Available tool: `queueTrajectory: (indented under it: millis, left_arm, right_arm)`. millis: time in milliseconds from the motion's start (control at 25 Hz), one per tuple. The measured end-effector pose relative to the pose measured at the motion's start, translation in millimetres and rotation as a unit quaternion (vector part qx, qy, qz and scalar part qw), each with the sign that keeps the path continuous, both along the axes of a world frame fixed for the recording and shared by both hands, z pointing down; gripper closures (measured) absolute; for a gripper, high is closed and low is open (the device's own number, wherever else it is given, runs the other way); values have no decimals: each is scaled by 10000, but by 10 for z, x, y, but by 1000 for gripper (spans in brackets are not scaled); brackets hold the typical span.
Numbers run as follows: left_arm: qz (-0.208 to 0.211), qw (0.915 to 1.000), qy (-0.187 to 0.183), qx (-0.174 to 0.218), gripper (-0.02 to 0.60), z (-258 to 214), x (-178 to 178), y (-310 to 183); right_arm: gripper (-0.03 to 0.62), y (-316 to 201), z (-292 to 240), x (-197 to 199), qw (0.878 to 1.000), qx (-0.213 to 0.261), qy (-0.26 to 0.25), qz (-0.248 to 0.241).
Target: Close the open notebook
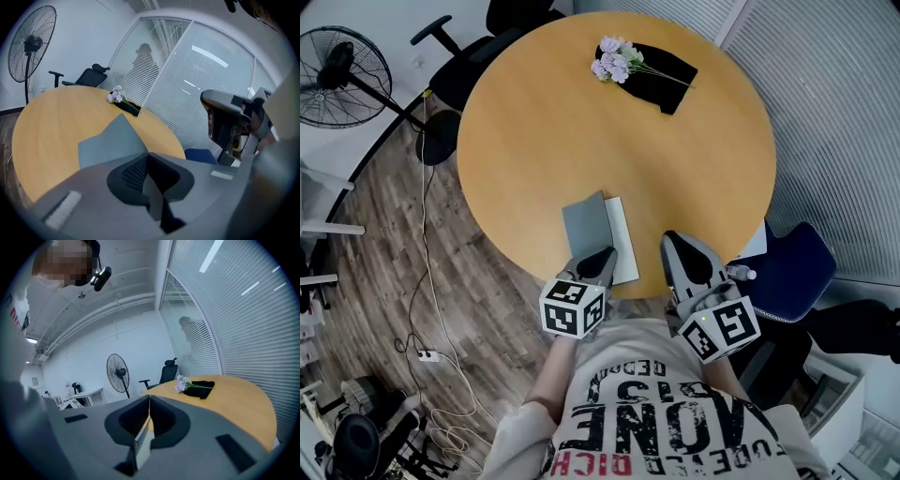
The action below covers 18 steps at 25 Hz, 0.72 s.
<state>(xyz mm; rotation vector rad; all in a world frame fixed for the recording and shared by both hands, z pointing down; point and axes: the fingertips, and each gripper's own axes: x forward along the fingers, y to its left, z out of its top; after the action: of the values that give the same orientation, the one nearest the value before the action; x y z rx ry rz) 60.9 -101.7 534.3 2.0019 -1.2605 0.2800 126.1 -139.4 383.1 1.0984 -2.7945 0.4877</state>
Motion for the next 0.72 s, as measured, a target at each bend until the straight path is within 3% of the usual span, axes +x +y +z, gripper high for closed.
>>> queueTrajectory:
  millis: [720]
  left_arm:
    - [211, 9994, -144, -250, 560, 282, 212, -131]
  right_arm:
    - [582, -78, 72, 94, 9999, -115, 13, 111]
